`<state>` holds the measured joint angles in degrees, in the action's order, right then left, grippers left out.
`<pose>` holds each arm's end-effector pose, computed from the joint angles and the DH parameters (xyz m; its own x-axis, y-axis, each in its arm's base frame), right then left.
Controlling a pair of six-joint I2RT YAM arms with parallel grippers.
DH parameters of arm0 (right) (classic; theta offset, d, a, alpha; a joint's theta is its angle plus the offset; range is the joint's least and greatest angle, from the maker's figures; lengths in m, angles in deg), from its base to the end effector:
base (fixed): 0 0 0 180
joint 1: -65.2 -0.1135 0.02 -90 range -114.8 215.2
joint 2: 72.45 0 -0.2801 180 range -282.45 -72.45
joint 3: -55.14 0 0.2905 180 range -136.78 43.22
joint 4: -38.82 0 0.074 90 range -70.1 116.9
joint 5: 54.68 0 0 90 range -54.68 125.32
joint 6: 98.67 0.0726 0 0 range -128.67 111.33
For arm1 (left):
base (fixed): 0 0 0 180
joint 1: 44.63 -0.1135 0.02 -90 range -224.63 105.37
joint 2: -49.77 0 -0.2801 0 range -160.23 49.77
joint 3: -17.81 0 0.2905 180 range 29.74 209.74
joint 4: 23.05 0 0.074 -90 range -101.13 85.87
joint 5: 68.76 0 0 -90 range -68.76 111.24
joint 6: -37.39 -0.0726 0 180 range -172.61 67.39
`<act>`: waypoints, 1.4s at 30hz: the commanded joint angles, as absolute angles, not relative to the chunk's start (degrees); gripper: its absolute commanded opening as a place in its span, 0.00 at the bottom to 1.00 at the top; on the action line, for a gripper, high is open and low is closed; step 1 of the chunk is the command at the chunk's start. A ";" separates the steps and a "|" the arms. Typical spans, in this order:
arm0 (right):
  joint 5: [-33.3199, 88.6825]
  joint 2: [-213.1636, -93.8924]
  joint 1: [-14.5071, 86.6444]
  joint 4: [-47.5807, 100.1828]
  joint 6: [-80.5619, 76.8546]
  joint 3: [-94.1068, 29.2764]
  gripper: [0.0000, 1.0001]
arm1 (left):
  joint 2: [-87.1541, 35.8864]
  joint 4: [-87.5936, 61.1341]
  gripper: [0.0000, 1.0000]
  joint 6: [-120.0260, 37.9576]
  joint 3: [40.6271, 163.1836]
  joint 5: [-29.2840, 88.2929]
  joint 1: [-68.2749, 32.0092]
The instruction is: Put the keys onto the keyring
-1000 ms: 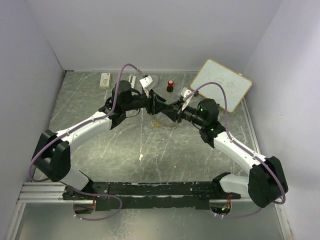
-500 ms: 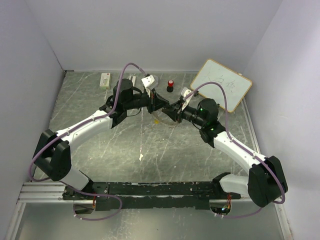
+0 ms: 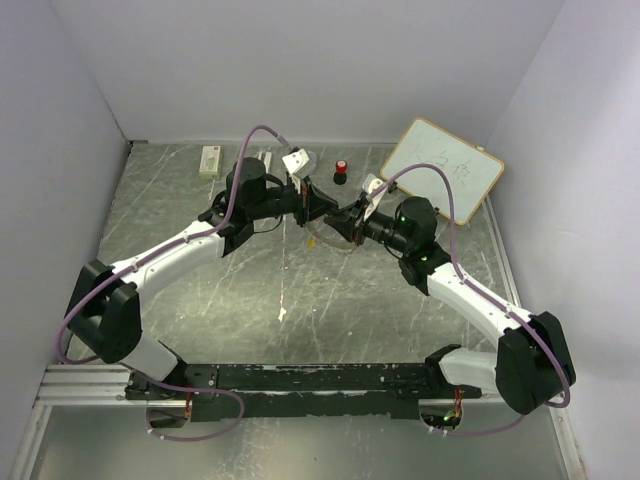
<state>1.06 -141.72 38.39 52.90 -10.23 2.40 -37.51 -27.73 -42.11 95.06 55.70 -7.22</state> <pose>0.2790 0.1868 0.2871 -0.0143 -0.0324 -0.9994 -0.8755 0.4833 -0.0031 0.3135 -0.2915 0.3302 -0.2457 -0.0013 -0.9694 0.9190 0.3178 -0.2333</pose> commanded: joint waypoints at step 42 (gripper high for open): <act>12.07 -130.89 42.80 56.52 -2.75 5.91 0.51 | -33.41 -31.63 0.07 -41.25 94.10 54.50 -7.36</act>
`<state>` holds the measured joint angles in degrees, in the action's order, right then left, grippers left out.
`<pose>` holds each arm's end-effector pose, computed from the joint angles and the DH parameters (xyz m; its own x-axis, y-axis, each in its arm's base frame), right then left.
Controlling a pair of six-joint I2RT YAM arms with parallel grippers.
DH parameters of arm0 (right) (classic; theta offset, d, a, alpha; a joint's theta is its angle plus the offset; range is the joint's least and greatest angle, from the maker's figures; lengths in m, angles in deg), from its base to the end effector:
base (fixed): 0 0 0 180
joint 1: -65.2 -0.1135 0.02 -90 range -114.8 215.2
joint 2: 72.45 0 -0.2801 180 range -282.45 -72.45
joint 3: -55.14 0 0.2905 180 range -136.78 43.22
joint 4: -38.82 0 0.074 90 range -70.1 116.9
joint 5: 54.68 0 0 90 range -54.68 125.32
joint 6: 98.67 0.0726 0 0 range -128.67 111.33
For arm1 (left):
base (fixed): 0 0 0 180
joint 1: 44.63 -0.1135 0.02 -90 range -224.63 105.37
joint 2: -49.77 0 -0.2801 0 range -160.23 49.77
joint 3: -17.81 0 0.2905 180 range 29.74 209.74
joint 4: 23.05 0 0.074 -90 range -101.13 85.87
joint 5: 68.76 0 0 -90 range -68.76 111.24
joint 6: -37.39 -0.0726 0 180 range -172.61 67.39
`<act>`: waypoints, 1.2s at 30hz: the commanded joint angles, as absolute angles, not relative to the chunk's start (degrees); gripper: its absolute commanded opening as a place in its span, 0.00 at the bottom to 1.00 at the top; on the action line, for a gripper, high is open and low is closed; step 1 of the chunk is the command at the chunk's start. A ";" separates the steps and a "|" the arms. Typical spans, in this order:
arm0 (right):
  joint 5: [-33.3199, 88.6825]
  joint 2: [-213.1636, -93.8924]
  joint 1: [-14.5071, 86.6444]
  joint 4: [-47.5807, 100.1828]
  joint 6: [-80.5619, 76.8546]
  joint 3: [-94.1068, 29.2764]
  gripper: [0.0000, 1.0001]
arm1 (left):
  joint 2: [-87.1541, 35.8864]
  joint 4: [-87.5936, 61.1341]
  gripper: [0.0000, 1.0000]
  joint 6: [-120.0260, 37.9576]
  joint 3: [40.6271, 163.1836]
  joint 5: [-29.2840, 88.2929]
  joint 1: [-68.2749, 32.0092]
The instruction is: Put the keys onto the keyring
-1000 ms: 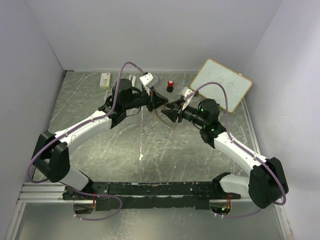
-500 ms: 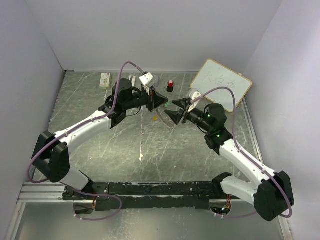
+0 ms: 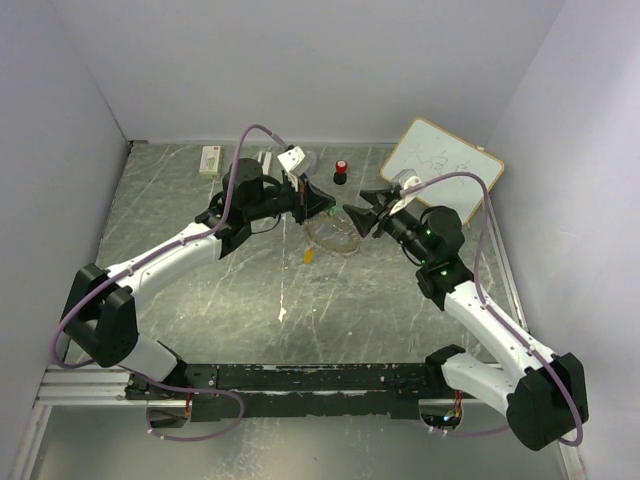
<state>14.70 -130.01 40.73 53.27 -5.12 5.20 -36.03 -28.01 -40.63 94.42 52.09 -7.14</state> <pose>0.2612 0.1470 0.3283 0.0643 0.0929 -0.9936 -0.7113 0.7026 0.0197 0.3124 -0.2865 0.3364 -0.2499 -0.0329 -0.9677 0.8959 0.3712 -0.2440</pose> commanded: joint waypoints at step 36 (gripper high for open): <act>18.07 -132.50 35.90 52.82 -6.41 3.61 0.23 | -34.55 -28.86 0.07 -34.56 96.83 40.77 -7.34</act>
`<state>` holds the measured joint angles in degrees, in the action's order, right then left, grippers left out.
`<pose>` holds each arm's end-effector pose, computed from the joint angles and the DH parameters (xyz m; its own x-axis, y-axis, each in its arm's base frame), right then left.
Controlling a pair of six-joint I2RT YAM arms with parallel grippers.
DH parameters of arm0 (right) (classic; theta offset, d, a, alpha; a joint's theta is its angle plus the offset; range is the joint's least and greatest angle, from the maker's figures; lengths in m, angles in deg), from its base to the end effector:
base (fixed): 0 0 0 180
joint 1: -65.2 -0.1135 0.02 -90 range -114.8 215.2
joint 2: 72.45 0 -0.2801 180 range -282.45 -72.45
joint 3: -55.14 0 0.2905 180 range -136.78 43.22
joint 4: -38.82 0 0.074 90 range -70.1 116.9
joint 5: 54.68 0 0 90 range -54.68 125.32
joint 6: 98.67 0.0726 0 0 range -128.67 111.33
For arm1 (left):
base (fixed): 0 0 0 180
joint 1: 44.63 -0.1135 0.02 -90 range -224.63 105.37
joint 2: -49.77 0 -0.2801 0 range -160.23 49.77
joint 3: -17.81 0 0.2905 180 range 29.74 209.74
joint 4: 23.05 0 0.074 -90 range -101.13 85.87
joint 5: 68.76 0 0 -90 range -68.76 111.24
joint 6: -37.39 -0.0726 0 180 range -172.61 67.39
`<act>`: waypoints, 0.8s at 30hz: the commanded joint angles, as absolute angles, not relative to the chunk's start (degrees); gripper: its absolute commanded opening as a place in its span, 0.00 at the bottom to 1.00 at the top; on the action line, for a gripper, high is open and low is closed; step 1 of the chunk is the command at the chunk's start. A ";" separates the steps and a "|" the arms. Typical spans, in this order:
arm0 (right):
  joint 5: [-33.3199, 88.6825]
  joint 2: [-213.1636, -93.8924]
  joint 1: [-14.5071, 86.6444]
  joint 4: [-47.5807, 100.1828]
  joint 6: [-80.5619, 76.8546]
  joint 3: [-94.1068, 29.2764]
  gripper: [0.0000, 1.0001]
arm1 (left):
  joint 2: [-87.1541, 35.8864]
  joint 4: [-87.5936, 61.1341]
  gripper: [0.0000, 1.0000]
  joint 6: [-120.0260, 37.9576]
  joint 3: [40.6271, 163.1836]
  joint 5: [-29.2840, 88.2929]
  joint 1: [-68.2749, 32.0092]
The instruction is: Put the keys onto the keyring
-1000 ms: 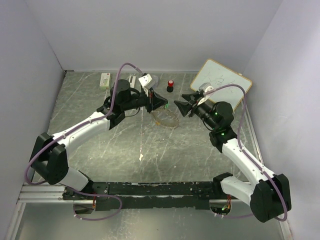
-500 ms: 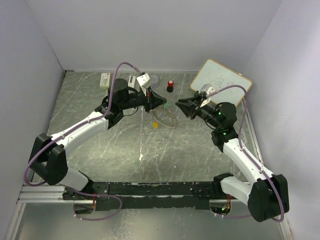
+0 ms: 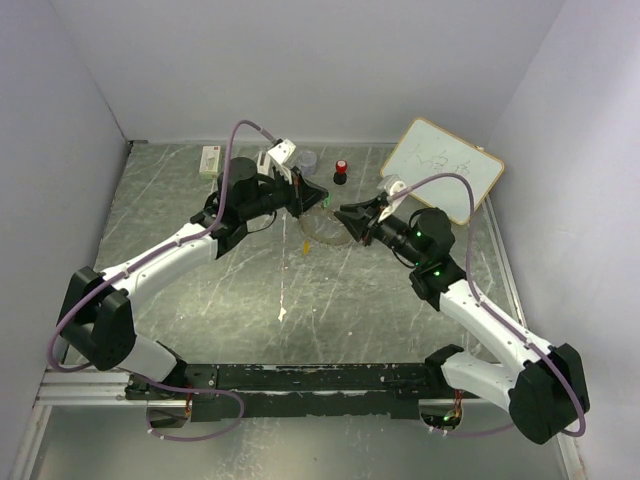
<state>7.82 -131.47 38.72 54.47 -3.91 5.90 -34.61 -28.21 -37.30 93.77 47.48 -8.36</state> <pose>0.2534 0.1637 0.3185 0.0243 0.0943 -0.9952 -0.8115 0.5833 0.0355 0.3187 -0.2737 0.3418 -0.2783 -0.0895 -0.9563 0.8429 0.4545 -0.2879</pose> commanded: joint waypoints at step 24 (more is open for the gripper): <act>33.69 -137.74 28.76 47.68 -8.78 -3.53 0.29 | -39.90 -8.45 0.07 -21.52 109.76 7.77 0.70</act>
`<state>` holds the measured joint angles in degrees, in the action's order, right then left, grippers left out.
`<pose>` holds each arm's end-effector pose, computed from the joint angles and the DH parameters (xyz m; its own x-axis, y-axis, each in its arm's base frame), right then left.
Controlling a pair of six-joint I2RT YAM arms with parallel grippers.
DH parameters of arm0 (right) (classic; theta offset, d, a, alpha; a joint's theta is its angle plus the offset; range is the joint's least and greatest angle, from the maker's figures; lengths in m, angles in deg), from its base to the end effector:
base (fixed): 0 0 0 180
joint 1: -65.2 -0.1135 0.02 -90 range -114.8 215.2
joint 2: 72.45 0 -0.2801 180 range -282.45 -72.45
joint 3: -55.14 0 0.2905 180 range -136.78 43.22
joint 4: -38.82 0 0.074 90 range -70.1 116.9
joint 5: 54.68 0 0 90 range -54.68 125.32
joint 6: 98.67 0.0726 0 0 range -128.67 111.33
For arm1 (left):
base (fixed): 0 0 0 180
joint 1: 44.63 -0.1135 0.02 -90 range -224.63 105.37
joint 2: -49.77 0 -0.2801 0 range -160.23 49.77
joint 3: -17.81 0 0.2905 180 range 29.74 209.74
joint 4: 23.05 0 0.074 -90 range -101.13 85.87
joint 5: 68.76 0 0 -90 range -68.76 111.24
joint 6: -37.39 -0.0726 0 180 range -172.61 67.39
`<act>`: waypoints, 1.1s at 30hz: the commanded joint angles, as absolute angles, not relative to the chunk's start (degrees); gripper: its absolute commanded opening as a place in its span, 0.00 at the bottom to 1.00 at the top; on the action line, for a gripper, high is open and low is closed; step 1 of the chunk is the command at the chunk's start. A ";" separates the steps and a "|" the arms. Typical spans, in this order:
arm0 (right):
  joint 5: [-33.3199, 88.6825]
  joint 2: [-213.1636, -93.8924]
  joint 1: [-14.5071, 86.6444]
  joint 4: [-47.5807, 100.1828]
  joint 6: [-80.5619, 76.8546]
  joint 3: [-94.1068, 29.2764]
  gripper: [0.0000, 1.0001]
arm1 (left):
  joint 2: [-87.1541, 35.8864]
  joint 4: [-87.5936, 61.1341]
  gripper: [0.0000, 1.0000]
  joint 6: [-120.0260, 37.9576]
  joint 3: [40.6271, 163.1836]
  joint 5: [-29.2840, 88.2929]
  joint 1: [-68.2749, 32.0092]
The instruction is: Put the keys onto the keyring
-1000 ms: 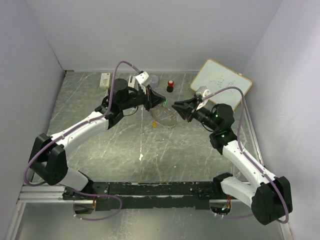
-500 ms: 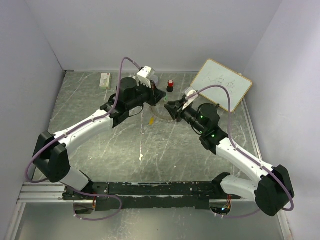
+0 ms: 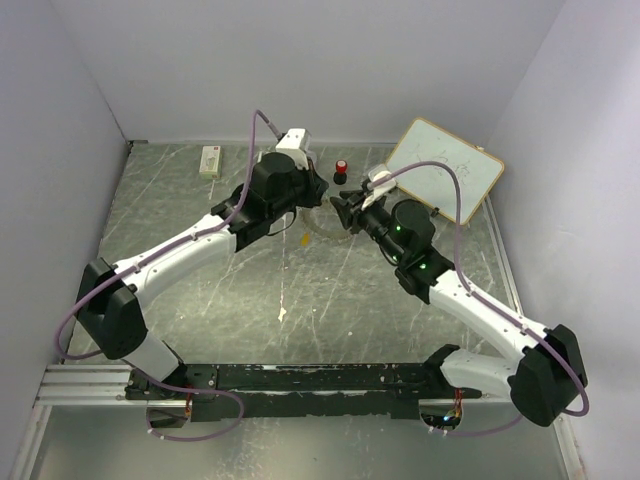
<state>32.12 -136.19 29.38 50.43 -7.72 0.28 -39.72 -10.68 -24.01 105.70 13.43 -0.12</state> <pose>0.2647 0.1961 0.3268 0.0282 0.0408 -0.9988 -0.6301 0.7764 0.0139 0.3275 -0.3081 0.3502 -0.4386 -0.2339 -0.8677 0.4448 0.7825 -0.4357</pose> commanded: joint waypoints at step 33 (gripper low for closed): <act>38.61 -145.75 25.55 45.38 -11.90 -8.38 0.23 | -41.90 -5.50 0.07 -21.90 113.87 8.50 1.37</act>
<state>37.69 -145.57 25.84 44.20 -11.26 -7.06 -42.17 -3.99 -21.96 111.10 7.94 0.86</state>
